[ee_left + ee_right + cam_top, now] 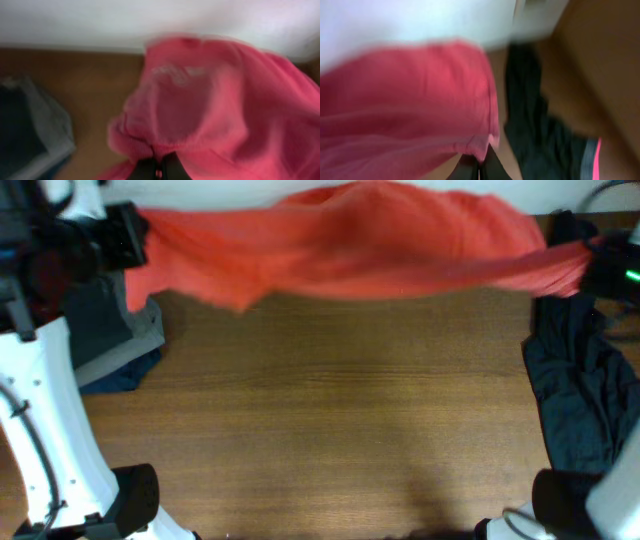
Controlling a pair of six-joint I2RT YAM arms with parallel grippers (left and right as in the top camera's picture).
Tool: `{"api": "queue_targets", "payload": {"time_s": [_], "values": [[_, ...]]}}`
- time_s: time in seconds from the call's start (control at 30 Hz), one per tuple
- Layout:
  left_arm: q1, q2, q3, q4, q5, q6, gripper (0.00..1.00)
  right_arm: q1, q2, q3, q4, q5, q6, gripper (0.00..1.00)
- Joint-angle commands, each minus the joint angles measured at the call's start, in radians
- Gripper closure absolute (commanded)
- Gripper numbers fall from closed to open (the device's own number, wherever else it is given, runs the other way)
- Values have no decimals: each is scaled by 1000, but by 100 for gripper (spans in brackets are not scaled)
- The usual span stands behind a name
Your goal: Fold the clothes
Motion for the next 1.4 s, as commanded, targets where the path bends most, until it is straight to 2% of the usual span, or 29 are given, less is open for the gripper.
{"api": "queue_targets", "payload": {"time_s": [0.0, 0.13, 0.27, 0.4, 0.6, 0.73, 1.0, 1.17, 1.37], "values": [[-62, 10, -146, -68, 10, 116, 99, -8, 76, -279, -10, -10, 1, 96], [-116, 10, -364, -142, 10, 187, 99, -24, 76, -554, 5, 32, 2, 96], [-142, 10, -612, -136, -2, 196, 99, -55, 76, -768, 36, 6, 2, 96], [-143, 10, -826, -119, -93, 181, 99, -82, 75, -908, 40, -23, 2, 96], [-139, -62, -1077, -13, -106, 153, 99, -88, 35, -1092, 105, -56, 2, 96], [-139, -151, -1202, 45, -164, 84, 99, -88, -31, -1215, 152, -66, 6, 96], [-132, -366, -1378, 76, -151, 28, 99, -100, -204, -1390, 197, -96, 13, 96], [-132, -488, -1453, 67, -94, 5, 99, -151, -302, -1424, 198, -116, 13, 96], [-132, -629, -1490, 60, -104, -17, 99, -227, -388, -1424, 198, -115, 13, 96]]}}
